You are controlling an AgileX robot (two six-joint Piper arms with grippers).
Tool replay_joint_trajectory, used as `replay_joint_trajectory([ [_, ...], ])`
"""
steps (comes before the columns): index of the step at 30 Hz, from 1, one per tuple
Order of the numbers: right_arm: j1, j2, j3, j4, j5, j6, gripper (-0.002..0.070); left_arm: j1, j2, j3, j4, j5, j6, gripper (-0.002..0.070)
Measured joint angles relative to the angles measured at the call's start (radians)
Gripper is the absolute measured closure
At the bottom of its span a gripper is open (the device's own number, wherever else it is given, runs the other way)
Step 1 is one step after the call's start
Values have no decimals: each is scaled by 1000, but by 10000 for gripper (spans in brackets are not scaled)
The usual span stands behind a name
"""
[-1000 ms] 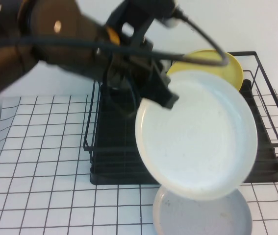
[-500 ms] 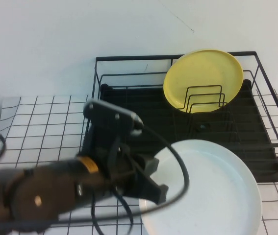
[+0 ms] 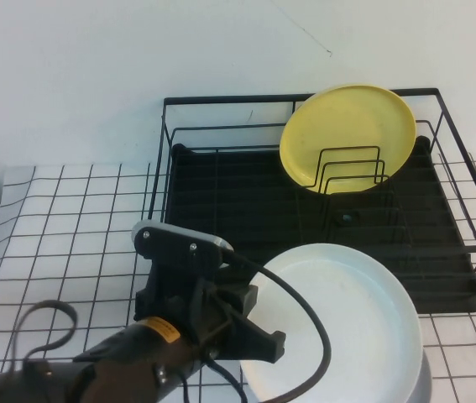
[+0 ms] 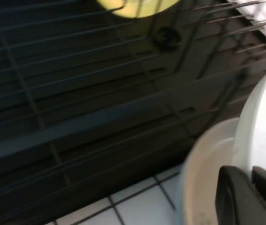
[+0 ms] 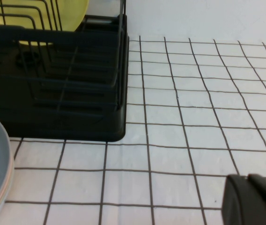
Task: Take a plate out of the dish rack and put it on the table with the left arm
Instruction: Place the plate from the table
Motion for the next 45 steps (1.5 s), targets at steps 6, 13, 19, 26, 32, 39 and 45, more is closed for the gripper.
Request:
replay_joint_trajectory([
  [6, 0, 0, 0, 0, 0, 0, 679, 0, 84, 0, -7, -32, -60, 671],
  [13, 0, 0, 0, 0, 0, 0, 679, -1, 146, 0, -7, -42, -73, 671],
  [19, 0, 0, 0, 0, 0, 0, 679, -2, 186, 0, 32, -84, -81, 672],
  [26, 0, 0, 0, 0, 0, 0, 679, -2, 208, 0, 215, -96, -229, 673],
  [32, 0, 0, 0, 0, 0, 0, 679, -2, 221, 0, 294, -163, -261, 673],
  [39, 0, 0, 0, 0, 0, 0, 679, -2, 278, -2, 375, -212, -294, 673],
  [45, 0, 0, 0, 0, 0, 0, 679, -2, 314, -34, 402, -212, -308, 673],
])
